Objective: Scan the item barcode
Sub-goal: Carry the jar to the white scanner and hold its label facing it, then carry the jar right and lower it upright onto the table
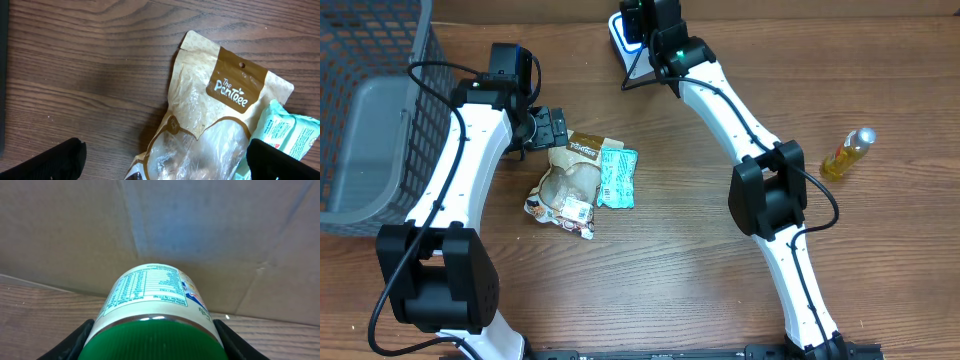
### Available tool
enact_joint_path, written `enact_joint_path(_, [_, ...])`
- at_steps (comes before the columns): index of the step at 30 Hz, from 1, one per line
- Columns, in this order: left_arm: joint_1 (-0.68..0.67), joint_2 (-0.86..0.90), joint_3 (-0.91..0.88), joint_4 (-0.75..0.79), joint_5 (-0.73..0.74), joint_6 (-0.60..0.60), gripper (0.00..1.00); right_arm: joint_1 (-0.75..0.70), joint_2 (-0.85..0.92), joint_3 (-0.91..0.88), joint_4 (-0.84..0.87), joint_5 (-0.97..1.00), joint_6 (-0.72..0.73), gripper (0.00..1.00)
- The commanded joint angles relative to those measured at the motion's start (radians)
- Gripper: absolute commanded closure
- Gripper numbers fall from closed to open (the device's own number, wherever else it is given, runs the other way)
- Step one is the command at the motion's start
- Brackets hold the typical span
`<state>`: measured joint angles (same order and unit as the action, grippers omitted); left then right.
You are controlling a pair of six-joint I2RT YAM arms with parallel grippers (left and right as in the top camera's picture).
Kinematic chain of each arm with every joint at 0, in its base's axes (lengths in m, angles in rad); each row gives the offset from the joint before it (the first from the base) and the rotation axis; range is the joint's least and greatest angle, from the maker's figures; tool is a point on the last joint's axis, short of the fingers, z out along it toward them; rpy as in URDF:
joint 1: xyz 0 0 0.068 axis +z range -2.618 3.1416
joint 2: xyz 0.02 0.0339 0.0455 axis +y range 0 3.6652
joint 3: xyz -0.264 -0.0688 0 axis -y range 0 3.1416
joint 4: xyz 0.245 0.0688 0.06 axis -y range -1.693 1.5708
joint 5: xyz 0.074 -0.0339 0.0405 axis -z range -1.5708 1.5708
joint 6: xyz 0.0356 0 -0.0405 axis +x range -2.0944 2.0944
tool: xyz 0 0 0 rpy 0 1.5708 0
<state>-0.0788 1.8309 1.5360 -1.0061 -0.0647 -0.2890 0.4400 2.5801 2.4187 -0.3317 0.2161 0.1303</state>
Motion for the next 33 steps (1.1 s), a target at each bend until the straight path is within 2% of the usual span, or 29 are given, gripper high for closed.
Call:
enact_joint_path(1, [0.000, -0.008, 0.011, 0.000, -0.006, -0.003, 0.00, 0.002, 0.023, 0.008, 0.040, 0.008, -0.005, 0.84])
enact_joint_path(18, [0.000, -0.008, 0.011, 0.000, -0.005, -0.003, 0.00, 0.002, 0.037, 0.002, 0.125, 0.008, -0.005, 0.86])
enact_joint_path(33, [0.000, -0.008, 0.011, 0.000, -0.006, -0.003, 0.00, 0.000, 0.035, -0.095, 0.268, 0.013, -0.002, 0.88])
